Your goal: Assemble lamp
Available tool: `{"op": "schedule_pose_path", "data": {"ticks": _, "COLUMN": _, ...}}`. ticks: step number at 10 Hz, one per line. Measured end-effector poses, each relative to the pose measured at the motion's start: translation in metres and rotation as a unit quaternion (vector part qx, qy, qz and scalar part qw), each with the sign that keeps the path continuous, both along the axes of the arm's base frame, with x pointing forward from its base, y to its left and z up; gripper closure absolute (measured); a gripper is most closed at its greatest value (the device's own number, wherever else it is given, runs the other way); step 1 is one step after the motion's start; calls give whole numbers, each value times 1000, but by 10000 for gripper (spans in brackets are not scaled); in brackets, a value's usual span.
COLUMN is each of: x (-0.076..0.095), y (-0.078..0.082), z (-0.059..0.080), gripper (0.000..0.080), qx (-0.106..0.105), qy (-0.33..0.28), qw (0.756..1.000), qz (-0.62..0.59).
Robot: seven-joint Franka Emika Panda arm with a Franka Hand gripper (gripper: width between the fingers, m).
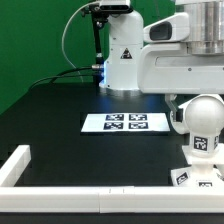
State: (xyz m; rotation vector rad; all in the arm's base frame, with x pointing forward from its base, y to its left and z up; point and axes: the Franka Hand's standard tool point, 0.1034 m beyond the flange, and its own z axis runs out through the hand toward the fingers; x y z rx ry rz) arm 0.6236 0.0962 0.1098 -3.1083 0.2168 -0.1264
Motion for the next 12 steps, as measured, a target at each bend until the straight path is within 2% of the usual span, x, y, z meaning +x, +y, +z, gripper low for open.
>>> {"op": "schedule_pose_path", "data": {"ticks": 2, "x": 1, "y": 2, "z": 0, "gripper": 101, "qx": 1, "qy": -6, "qw": 1000, "qz": -2}}
{"op": "schedule_pose_path", "data": {"ticks": 3, "x": 2, "y": 2, "z": 0, "gripper": 190, "qx": 1, "qy": -7, "qw": 1000, "qz": -1}}
{"op": "schedule_pose_path", "data": {"ticks": 4, "x": 2, "y": 2, "z": 0, "gripper": 226, "qx": 1, "qy": -7, "qw": 1000, "qz": -1}}
{"op": "schedule_pose_path", "data": {"ticks": 8, "x": 1, "y": 2, "z": 0, "gripper": 226, "qx": 14, "qy": -6, "qw": 985, "qz": -170}}
{"op": "schedule_pose_path", "data": {"ticks": 10, "x": 0, "y": 0, "z": 0, "gripper": 226, "qx": 30, "qy": -2, "qw": 957, "qz": -289}}
{"op": "schedule_pose_path", "data": {"ticks": 12, "x": -1, "y": -3, "z": -1, "gripper": 225, "qx": 65, "qy": 15, "qw": 900, "qz": -431}}
